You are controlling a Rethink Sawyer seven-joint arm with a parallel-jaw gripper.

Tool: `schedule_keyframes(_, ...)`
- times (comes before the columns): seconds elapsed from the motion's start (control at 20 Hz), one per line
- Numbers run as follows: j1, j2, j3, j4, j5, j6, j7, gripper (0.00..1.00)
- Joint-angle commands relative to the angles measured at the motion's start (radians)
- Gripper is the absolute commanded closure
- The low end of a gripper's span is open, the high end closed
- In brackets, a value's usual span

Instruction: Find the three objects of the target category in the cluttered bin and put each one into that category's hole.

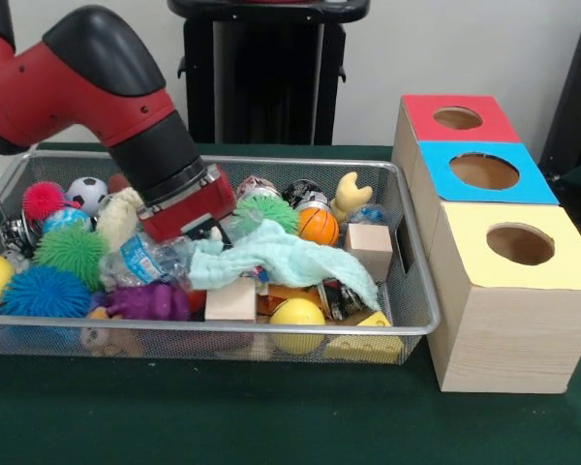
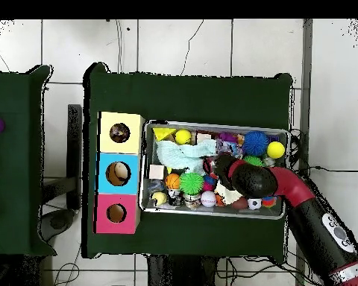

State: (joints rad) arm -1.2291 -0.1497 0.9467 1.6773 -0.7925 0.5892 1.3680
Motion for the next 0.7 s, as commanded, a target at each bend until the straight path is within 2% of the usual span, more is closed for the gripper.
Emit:
schedule_keyframes(0.05,-0.066,-0.027,-0.022,-0.170,-0.102,0.026,-0.379,1.00)
schedule_keyframes(0.45,-0.105,0.012,-0.015,-0.181,-0.097,0.034,-0.454,1.00)
schedule_keyframes(0.7,-0.101,-0.016,-0.017,-0.176,-0.081,0.054,-0.456,1.00)
